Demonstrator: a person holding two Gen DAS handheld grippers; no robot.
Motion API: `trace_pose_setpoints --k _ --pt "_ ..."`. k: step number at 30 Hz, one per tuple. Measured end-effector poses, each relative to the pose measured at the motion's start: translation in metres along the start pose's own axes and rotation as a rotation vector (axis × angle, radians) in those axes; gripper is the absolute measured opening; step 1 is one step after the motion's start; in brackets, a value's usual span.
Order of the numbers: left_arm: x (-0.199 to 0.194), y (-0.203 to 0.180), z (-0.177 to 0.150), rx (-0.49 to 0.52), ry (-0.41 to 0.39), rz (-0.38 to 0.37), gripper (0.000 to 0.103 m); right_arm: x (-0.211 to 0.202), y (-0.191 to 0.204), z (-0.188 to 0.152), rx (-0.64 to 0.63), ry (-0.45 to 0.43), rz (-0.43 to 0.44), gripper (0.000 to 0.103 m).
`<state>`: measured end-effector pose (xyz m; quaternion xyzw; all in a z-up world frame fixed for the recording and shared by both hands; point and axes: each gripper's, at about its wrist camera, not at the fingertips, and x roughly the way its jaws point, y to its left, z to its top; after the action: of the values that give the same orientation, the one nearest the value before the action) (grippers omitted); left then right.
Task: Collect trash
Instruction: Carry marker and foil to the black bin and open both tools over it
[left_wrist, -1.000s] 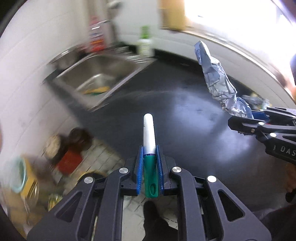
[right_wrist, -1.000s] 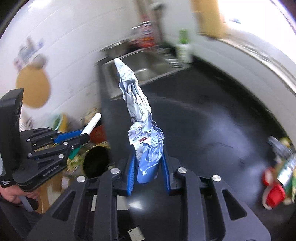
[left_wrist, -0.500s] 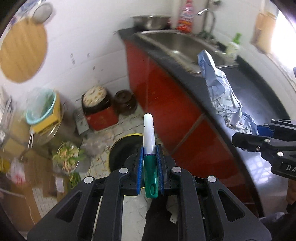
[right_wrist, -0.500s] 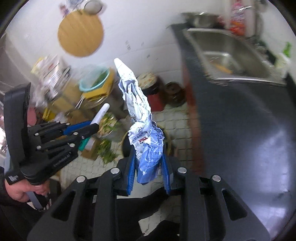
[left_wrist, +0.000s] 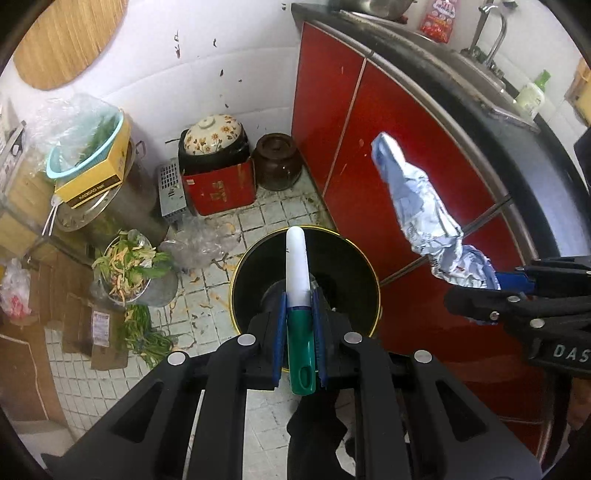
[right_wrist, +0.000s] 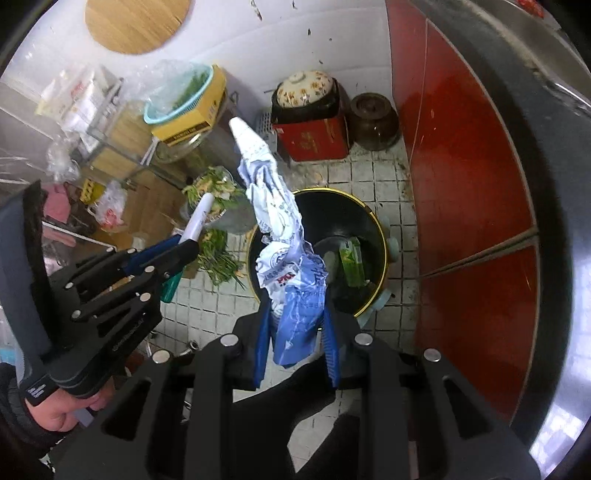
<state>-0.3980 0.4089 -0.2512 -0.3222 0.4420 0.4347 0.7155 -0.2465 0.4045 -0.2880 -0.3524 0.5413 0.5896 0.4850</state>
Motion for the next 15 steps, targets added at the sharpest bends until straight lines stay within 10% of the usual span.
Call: trace_pose_setpoints --k 13,15 --pt "0.009 0.011 0.009 -0.001 0.010 -0.022 0.017 0.011 -0.002 0.019 0.042 0.003 -0.017 0.035" --pt "0.011 0.012 0.012 -0.008 0.023 -0.034 0.070 0.006 -0.004 0.019 0.054 -0.008 -0.026 0.070"
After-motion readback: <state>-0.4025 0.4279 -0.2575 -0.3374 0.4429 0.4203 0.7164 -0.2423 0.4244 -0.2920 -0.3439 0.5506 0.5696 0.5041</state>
